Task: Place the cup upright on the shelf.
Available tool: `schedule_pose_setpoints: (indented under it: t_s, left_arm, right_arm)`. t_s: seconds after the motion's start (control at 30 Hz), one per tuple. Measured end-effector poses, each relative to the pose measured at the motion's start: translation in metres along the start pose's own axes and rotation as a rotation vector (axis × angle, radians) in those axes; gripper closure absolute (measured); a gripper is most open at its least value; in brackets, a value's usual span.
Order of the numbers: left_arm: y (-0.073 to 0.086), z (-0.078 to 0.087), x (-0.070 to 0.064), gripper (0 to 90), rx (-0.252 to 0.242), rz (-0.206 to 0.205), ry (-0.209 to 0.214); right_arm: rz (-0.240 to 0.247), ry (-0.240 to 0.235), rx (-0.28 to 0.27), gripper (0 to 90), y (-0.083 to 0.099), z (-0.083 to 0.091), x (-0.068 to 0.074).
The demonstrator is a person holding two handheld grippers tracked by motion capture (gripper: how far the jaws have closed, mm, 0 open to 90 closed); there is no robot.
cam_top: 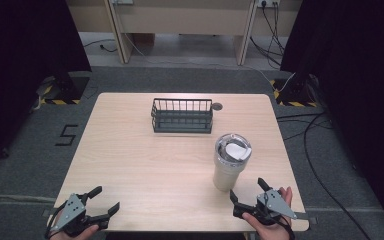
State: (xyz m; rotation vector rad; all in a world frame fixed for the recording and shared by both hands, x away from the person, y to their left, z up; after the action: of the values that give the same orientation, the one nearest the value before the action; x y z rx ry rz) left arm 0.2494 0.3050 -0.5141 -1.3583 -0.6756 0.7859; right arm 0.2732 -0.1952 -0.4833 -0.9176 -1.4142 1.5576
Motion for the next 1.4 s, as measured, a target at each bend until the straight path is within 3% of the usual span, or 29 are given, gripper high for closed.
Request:
schedule_pose_setpoints:
  t_s: [0.7, 1.4]
  left_arm:
    - [0.0, 0.001, 0.0, 14.4, -0.004, -0.002, 0.005]
    - [0.0, 0.001, 0.0, 14.4, -0.006, -0.004, 0.008]
  right_arm:
    - [-0.012, -0.015, -0.007, 1.4, -0.005, -0.018, 0.006]
    - [0.01, -0.025, -0.003, 1.4, -0.008, -0.062, 0.008]
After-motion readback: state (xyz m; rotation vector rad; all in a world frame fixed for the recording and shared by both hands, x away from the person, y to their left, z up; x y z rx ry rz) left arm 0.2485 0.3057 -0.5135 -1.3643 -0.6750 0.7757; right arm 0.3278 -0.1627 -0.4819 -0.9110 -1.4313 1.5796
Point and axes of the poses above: each handheld gripper's, and its own axes: z roughly backward along the jaws, y roughly out of its underside, x roughly to its left, the point moved 1 cm from there along -z, roughly forward along the jaws, and after that the axes turned 10 degrees about -x, right-handed, at the moved point
